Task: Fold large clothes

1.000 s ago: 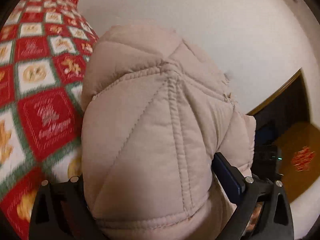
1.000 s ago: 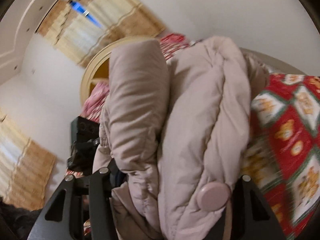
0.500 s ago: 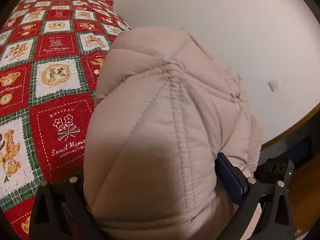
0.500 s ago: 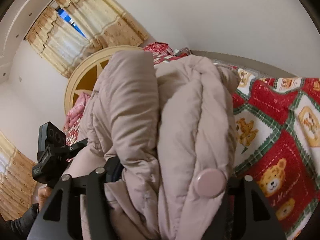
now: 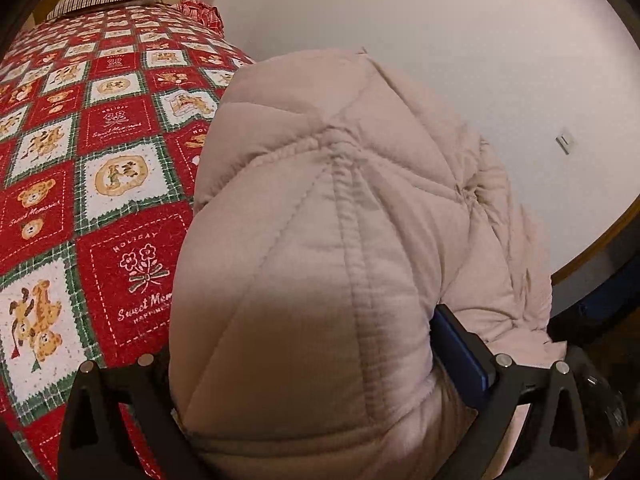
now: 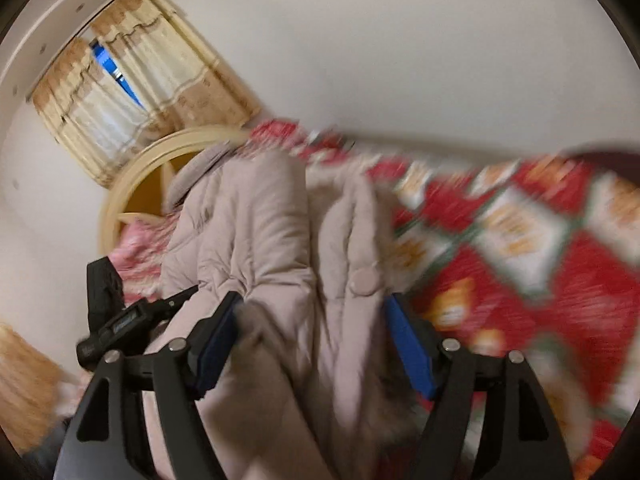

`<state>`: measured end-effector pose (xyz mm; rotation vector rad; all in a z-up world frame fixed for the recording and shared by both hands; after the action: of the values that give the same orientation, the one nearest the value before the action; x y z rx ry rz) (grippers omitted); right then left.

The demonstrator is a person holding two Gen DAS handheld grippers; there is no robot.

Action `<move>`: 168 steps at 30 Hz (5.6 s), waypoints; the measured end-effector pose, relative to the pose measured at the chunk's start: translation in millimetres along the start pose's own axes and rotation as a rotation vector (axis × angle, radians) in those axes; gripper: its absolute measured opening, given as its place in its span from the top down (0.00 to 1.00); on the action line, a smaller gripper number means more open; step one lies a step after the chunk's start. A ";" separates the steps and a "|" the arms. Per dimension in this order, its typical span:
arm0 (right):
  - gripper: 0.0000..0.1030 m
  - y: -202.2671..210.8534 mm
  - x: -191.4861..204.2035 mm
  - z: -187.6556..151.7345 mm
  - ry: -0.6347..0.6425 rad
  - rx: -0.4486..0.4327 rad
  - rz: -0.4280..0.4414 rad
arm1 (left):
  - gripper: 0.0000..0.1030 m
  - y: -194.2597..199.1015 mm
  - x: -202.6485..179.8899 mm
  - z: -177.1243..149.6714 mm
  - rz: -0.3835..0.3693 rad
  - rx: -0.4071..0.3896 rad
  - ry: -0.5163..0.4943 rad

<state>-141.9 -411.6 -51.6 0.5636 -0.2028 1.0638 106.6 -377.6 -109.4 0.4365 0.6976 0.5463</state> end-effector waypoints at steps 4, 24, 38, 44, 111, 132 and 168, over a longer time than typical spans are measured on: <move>0.47 39.1 32.7 4.4 0.186 -0.072 -0.017 | 0.01 3.1 -4.6 -1.0 0.049 -0.017 -0.054; 0.50 -49.0 27.8 -37.4 0.140 0.083 -0.011 | 0.00 13.5 -18.0 -4.6 0.236 -0.100 -0.306; 0.48 -44.2 42.2 -45.2 0.202 0.095 -0.098 | 0.01 74.3 -30.0 -32.4 0.272 -0.061 -0.383; 0.47 -46.1 41.3 -46.3 0.181 0.100 -0.125 | 0.01 110.9 -52.2 -61.0 0.184 -0.081 -0.451; 0.09 -71.0 99.2 51.6 0.251 0.100 -0.040 | 0.01 67.9 -5.8 54.3 0.139 -0.074 -0.300; 0.01 125.9 97.8 16.8 0.130 -0.015 -0.132 | 0.01 205.6 -59.3 -37.9 0.231 -0.269 -0.493; 0.00 157.0 142.3 6.7 0.306 -0.255 -0.185 | 0.01 230.9 -82.9 -47.4 0.347 -0.346 -0.492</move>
<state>-208.8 -249.2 67.0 0.1813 -0.0153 0.9133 -53.7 -239.5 23.5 0.3468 0.0468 0.8329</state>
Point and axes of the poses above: each gripper's, at about its wrist camera, not at the fingertips, and y roughly against the way its jaws point, x to its left, z to its top, the point moved 5 cm from there along -y, roughly the way its jaws point, and after that the axes turned 12 degrees about -x, right-handed, at the moved point
